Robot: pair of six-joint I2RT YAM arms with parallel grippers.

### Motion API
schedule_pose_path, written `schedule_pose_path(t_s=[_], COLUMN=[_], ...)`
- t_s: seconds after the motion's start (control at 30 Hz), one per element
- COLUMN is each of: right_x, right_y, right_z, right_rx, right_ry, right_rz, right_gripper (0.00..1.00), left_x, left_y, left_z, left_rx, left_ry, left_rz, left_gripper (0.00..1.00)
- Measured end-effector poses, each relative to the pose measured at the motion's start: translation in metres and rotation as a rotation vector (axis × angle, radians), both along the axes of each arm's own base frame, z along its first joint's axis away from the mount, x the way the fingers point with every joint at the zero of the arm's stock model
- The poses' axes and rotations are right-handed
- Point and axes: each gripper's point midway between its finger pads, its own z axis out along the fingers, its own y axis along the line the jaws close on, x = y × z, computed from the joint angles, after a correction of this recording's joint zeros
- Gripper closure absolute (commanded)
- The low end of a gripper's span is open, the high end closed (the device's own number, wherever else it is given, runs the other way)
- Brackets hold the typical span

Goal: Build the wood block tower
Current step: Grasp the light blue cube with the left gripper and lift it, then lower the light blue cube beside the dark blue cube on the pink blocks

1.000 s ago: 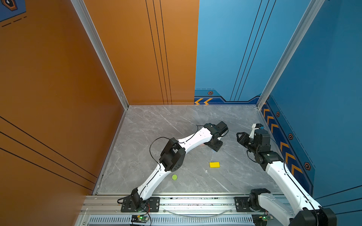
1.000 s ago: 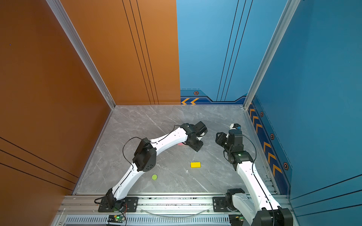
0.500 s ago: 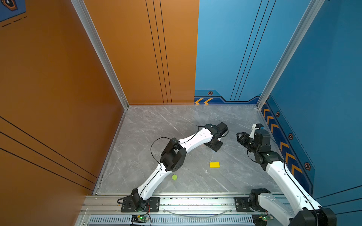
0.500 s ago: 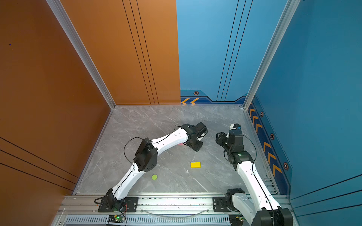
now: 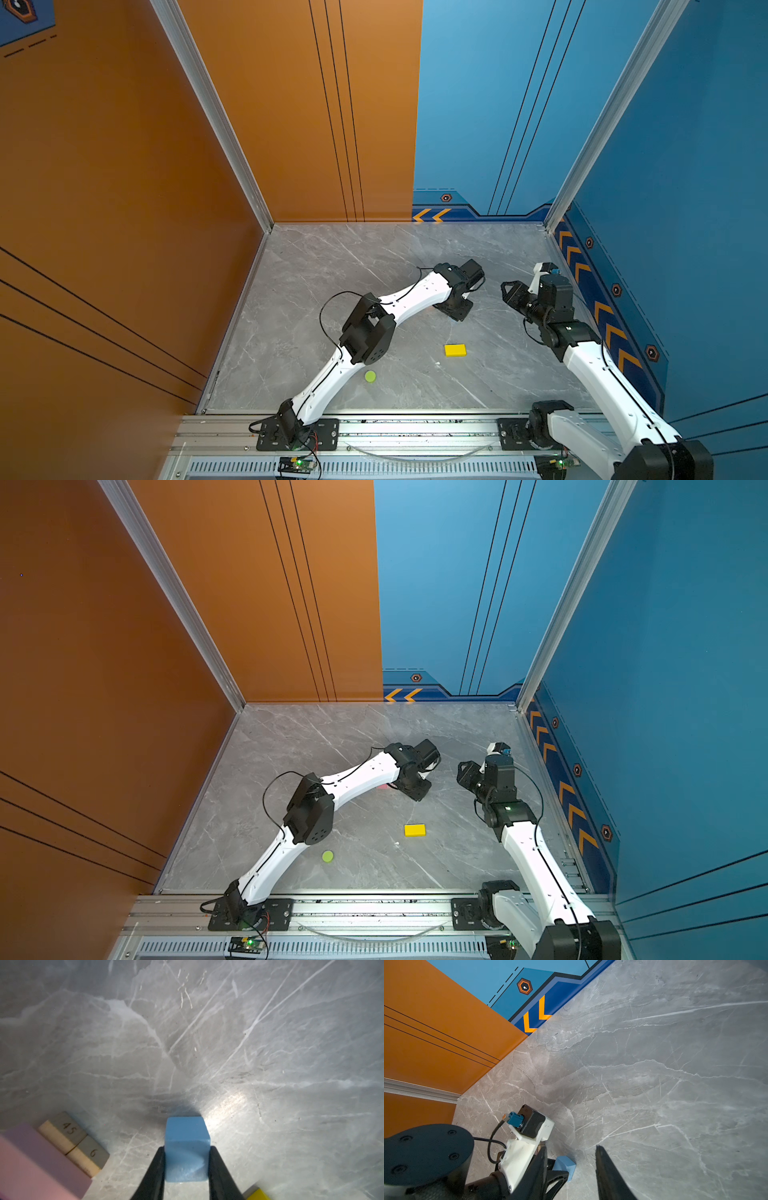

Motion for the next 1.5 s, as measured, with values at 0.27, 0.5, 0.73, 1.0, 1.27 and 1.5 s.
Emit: schedule_pose_path(t_s=[0.27, 0.5, 0.73, 1.0, 1.27, 1.5], right_x=[0.001, 0.002, 0.003, 0.002, 0.003, 0.003], right_y=[0.0, 0.001, 0.002, 0.004, 0.004, 0.004], right_z=[0.0, -0.001, -0.003, -0.003, -0.005, -0.007], right_rx=[0.001, 0.003, 0.006, 0.012, 0.012, 0.011], right_ry=[-0.001, 0.0, 0.004, 0.006, 0.013, 0.018], right_rz=[0.001, 0.005, 0.011, 0.02, 0.02, 0.02], right_gripper=[0.6, 0.6, 0.6, 0.6, 0.6, 0.6], left_x=[0.004, 0.024, 0.047, 0.055, 0.056, 0.056], left_y=[0.011, 0.033, 0.054, 0.065, 0.069, 0.07], left_z=[0.005, 0.043, 0.069, 0.067, 0.062, 0.061], left_rx=[0.022, 0.001, -0.029, -0.017, -0.005, -0.005], left_ry=[-0.001, -0.058, -0.108, -0.11, -0.102, -0.1], left_rz=[0.08, 0.209, 0.311, 0.358, 0.372, 0.381], left_gripper=[0.85, 0.85, 0.85, 0.85, 0.83, 0.81])
